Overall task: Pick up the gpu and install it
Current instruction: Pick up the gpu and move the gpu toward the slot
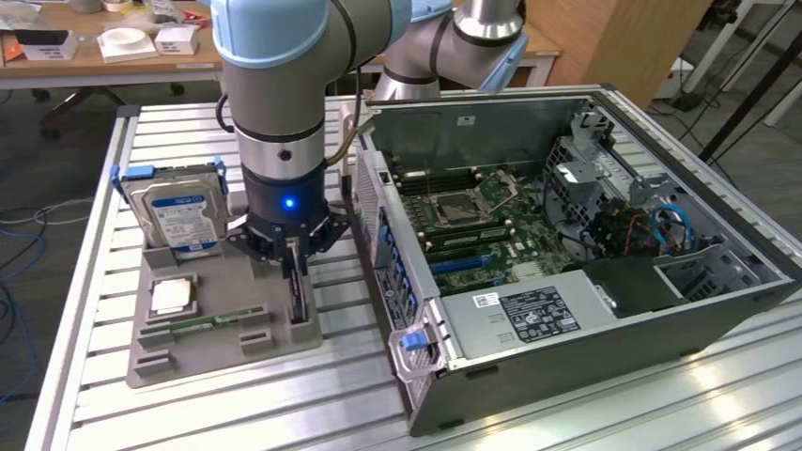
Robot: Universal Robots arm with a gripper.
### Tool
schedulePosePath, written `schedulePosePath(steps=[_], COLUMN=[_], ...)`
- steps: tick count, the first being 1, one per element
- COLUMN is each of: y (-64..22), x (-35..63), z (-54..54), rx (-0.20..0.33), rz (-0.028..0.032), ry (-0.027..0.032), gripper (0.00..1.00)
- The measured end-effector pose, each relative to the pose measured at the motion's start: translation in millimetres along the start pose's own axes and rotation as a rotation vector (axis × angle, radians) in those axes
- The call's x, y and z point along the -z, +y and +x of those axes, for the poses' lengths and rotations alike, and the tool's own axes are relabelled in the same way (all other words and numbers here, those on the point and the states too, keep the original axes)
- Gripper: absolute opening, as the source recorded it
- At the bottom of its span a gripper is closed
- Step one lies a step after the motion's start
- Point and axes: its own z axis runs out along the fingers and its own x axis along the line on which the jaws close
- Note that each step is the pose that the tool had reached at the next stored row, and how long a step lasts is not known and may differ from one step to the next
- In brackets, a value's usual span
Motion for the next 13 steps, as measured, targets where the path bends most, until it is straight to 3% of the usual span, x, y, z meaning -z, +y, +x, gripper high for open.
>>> schedulePosePath(steps=[13], y=[0.0], x=[0.0], z=[0.0], rx=[0.000], rz=[0.0000], ry=[0.0000], gripper=[0.26])
